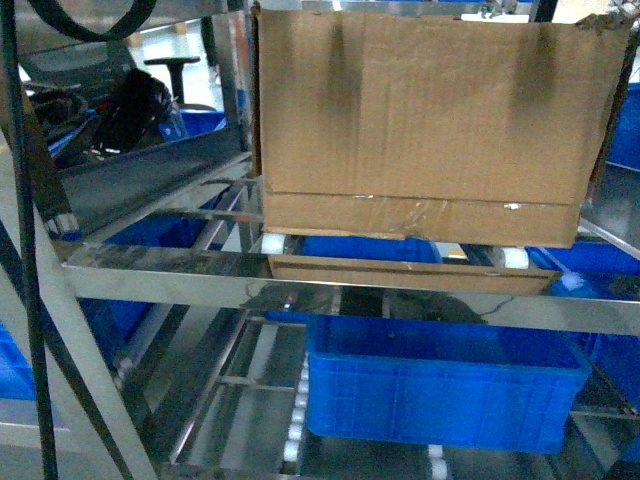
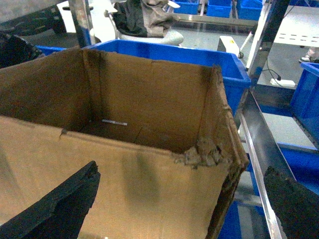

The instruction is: Sort boxes to right shelf from conveyor

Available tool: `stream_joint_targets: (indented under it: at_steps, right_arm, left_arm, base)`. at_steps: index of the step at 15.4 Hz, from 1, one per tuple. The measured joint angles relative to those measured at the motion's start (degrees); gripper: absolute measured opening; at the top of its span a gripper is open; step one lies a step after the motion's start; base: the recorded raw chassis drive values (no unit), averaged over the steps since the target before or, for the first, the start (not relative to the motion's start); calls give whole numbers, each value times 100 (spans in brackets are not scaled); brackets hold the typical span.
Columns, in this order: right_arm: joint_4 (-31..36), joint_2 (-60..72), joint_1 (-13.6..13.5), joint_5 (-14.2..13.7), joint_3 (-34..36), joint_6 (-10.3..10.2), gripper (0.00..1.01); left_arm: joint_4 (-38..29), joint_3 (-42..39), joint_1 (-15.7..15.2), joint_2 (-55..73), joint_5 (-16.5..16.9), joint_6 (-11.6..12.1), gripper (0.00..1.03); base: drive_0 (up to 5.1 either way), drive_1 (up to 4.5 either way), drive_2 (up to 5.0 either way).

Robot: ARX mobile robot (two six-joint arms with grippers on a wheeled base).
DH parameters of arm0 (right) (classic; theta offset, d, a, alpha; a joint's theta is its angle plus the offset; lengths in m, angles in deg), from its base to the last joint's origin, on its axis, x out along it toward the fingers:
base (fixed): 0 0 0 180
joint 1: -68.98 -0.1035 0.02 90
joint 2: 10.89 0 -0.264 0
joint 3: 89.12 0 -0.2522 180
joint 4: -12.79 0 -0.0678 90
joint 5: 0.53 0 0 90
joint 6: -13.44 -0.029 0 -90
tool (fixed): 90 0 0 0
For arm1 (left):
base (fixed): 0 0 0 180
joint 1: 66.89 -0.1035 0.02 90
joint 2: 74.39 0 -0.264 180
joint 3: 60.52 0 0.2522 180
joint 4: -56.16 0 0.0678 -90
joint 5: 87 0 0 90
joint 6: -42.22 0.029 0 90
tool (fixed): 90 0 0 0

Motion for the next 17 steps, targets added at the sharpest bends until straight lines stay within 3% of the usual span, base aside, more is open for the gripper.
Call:
stream_joint_targets:
  at_steps: [8, 11, 12, 13, 14, 15, 16, 17]
  right_arm:
    - [98, -734, -98, 127, 468, 177, 98]
    - [-616, -1847, -133, 210, 1174, 122, 98]
    - [-879, -2273, -85, 535, 1416, 74, 98]
    - [-1082, -2695, -46, 793, 1497, -83, 98]
    - [-968, -2855, -20, 815, 1403, -197, 98]
    - [-654, -2861, -74, 566, 1480, -208, 95]
    - [136, -2979, -160, -378, 2022, -144, 83]
    - [520, -3265, -90, -896, 2684, -85, 70]
  left_arm:
    - [372, -610, -55, -741, -70, -415, 98]
    - [857, -1666, -129, -2052, -352, -973, 98]
    - [1351, -1952, -186, -2509, -470, -1099, 98]
    - [1657, -2170, -208, -2953, -383, -1272, 98]
    - [1537, -2159, -214, -3163, -330, -1408, 98]
    - [1528, -2120, -214, -3185, -323, -1488, 98]
    - [1231, -2214, -184, -3123, -466, -1453, 96]
    - [46, -2787, -197, -3226, -1154, -1093, 84]
  base:
    - [0, 0, 0]
    - [0, 0, 0]
    - [0, 0, 0]
    - [0, 0, 0]
    - [0, 0, 0]
    - [0, 0, 0]
    - [0, 0, 0]
    - [0, 0, 0]
